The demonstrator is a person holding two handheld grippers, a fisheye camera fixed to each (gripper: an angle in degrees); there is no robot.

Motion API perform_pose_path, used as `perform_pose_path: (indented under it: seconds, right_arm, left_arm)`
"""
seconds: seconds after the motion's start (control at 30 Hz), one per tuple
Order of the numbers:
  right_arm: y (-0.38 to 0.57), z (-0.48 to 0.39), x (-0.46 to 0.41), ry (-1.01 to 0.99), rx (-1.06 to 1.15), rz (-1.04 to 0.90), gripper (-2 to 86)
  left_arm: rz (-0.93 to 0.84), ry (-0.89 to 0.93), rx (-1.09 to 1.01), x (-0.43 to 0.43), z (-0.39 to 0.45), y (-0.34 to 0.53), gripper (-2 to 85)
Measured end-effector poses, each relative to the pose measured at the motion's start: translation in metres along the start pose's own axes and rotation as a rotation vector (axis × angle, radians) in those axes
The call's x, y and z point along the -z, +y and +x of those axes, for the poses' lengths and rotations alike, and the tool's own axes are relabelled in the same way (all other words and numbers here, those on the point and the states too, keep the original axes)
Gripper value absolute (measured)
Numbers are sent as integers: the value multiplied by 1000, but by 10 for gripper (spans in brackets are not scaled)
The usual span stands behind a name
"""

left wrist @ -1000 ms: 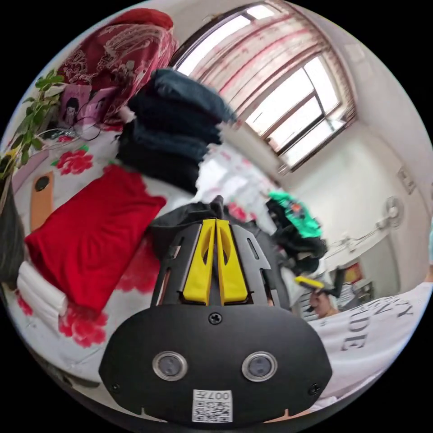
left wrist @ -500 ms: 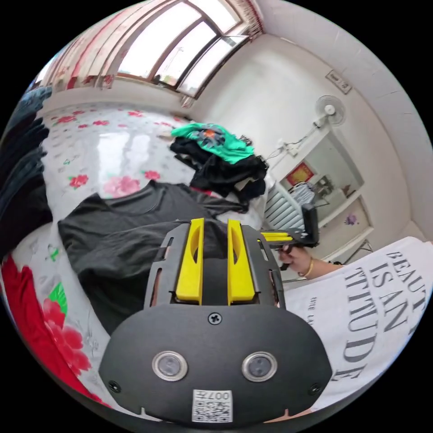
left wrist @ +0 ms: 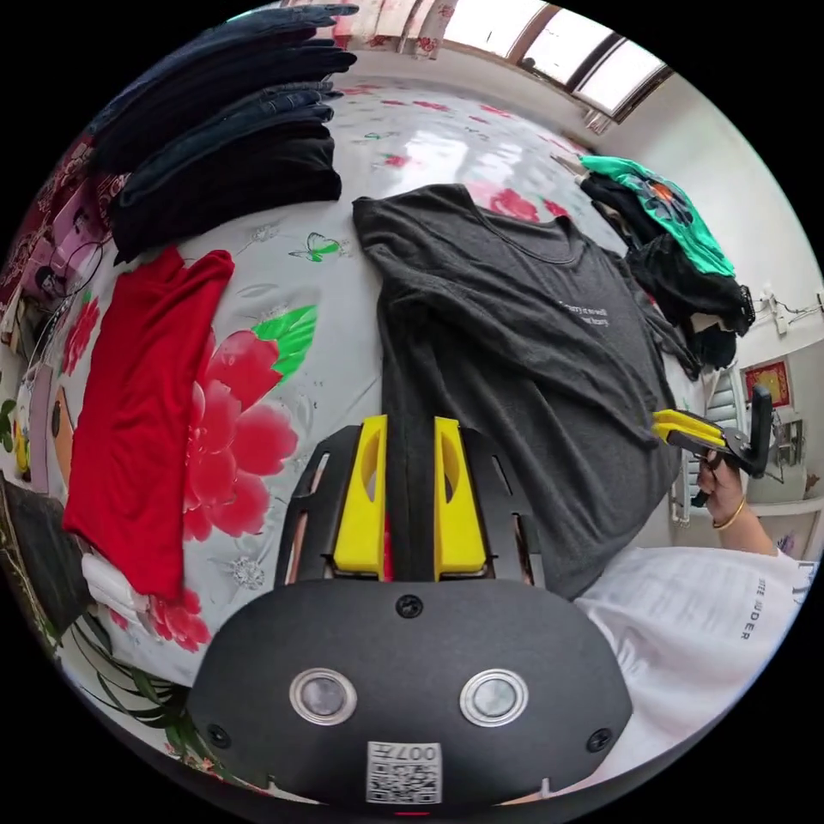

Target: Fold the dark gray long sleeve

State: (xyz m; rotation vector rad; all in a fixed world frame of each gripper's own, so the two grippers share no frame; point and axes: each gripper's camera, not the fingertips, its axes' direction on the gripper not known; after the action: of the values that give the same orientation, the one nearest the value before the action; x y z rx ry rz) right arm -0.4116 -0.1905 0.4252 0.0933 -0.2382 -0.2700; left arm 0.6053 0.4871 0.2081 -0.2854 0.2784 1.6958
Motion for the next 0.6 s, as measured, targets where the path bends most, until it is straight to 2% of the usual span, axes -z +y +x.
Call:
perform_pose_path:
  seconds: [0.03,0.1,0.17,0.23,0.3,0.37,0.47,0.6]
  right_arm:
    - [-6,0,-11,26,12,-66,73]
    - [-9,-1,-9,82,36,-39,76]
    - [-12,-1,-8,90,67,-50,78]
    - [-14,-1,-6,106,84,-52,79]
    - [-15,0,-5,106,79,-31,80]
    - [-19,1,-3,93,62,-24,80]
    - [-26,3,9,43,33,-30,80]
    - [-11,4,38,44,36,29,77]
  left_arm:
    - [-11,-26,-11,-6,7,-10,75]
    - [-60,-127,-42,-19,18,-20,21]
    - [-16,-217,-118,-16,28,-18,5]
    - [-33,-250,-74,-12,22,-13,2]
    - [-17,-200,-3,-6,8,-2,7]
    - [20,-47,102,2,-14,13,31]
    - [47,-74,168,21,-23,31,55]
    - [53,-35,126,39,-10,57,80]
